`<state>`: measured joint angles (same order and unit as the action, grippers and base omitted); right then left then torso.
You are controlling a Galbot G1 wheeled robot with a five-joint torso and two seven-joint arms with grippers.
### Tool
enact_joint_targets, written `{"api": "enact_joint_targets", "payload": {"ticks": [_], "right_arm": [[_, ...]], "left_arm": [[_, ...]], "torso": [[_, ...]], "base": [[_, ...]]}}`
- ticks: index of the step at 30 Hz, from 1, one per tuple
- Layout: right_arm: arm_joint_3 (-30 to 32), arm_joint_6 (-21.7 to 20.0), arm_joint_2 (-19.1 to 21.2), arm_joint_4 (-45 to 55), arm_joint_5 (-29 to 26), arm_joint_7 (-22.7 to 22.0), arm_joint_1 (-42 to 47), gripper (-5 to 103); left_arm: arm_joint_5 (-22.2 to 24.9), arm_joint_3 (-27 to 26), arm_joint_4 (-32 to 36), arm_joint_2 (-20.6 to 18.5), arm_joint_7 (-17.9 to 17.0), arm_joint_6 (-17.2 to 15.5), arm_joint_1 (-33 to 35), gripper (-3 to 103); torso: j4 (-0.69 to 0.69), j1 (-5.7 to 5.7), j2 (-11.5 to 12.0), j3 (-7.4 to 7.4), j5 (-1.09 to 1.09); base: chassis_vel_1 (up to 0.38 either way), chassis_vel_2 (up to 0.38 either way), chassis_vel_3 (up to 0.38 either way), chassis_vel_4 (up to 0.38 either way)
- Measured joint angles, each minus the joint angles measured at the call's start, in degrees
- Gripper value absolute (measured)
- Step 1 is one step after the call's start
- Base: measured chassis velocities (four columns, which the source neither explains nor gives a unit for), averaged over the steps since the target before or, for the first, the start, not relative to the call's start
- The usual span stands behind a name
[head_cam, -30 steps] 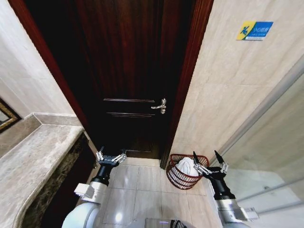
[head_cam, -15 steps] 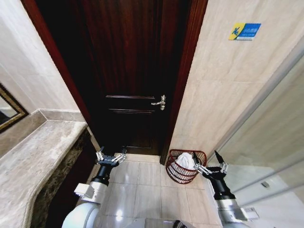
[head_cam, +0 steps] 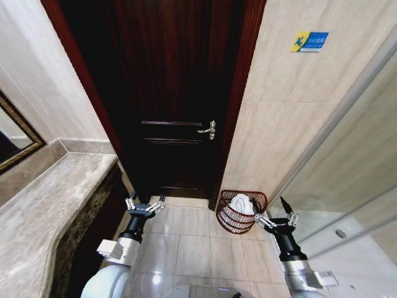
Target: Discard the used towel into the hamper.
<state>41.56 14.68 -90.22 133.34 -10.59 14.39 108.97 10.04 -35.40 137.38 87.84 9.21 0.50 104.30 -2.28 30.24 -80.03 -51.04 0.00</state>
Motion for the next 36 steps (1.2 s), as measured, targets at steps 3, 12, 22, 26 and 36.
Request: {"api": "enact_joint_targets", "payload": {"ticks": [3, 12, 22, 26, 36], "right_arm": [[0.0, 0.0, 0.0, 0.0, 0.0, 0.0, 0.0, 100], [0.0, 0.0, 0.0, 0.0, 0.0, 0.0, -0.01, 100], [0.0, 0.0, 0.0, 0.0, 0.0, 0.0, -0.01, 100], [0.0, 0.0, 0.0, -0.01, 0.0, 0.0, -0.01, 100], [0.0, 0.0, 0.0, 0.0, 0.0, 0.0, -0.01, 100]], "left_arm": [[0.0, 0.0, 0.0, 0.0, 0.0, 0.0, 0.0, 99], [0.0, 0.0, 0.0, 0.0, 0.0, 0.0, 0.0, 99], [0.0, 0.0, 0.0, 0.0, 0.0, 0.0, 0.0, 99], [0.0, 0.0, 0.0, 0.0, 0.0, 0.0, 0.0, 99], [0.0, 0.0, 0.0, 0.0, 0.0, 0.0, 0.0, 99]], "torso": [[0.0, 0.02, 0.0, 0.0, 0.0], [0.0, 0.04, 0.02, -0.01, 0.0], [0.0, 0.03, 0.02, -0.01, 0.0], [0.0, 0.03, 0.02, -0.01, 0.0], [0.01, 0.02, 0.02, -0.01, 0.0]], "base": [[0.0, 0.0, 0.0, 0.0], [0.0, 0.0, 0.0, 0.0], [-0.025, -0.035, -0.04, -0.036], [-0.077, -0.077, -0.067, -0.07], [-0.098, -0.096, -0.105, -0.106]]}}
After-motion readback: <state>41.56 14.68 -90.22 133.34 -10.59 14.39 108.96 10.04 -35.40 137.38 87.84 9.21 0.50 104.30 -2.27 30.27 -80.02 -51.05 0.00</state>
